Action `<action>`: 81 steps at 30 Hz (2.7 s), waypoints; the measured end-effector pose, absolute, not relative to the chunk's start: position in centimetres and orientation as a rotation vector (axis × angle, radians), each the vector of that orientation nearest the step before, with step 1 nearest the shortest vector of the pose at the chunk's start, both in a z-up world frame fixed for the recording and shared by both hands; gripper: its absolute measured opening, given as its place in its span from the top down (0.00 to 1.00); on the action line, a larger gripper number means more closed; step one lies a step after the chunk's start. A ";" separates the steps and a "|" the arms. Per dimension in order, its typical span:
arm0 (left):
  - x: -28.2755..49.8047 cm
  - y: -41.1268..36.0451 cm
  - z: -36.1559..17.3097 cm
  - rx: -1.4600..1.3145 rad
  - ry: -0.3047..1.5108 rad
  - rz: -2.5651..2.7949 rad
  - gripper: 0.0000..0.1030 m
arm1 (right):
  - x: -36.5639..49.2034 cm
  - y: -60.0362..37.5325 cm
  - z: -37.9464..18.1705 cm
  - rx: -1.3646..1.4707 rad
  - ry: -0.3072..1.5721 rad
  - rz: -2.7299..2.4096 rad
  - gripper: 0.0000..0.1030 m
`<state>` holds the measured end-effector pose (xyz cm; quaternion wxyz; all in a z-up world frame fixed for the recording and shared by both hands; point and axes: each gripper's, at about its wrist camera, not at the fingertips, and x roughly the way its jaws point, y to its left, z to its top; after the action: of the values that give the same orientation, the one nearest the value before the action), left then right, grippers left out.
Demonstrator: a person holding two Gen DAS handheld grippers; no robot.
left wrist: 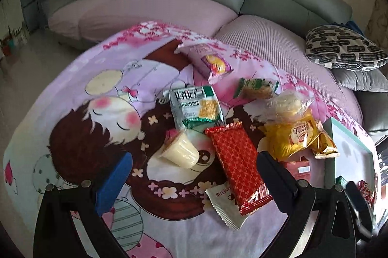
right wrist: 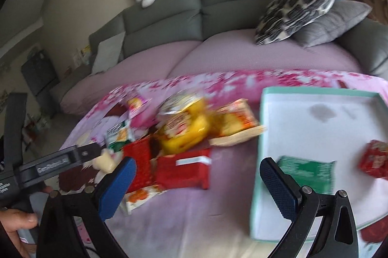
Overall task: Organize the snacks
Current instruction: 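Grasp the red patterned wafer pack with the left tool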
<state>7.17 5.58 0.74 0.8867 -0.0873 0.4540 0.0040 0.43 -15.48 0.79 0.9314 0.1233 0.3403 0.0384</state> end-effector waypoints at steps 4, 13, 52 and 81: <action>7.9 5.5 -0.3 -0.215 0.982 0.001 0.01 | 1.3 -13.4 0.0 0.184 0.721 0.080 0.00; 9.4 4.7 -1.6 -0.261 1.019 -0.047 0.02 | 3.0 -12.9 -2.2 0.166 0.796 0.044 0.07; 12.2 -0.9 -4.8 -0.081 1.123 -0.062 0.15 | 4.3 -12.4 -4.1 0.113 0.861 0.009 0.33; 9.9 1.9 -2.6 -0.230 1.032 -0.169 0.56 | 3.7 -13.5 -3.1 0.178 0.833 0.035 0.37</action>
<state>9.91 1.91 -2.58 0.8602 -0.1095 0.4915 -0.0805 3.65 -13.50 -3.06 0.9104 0.0863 0.4042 0.0168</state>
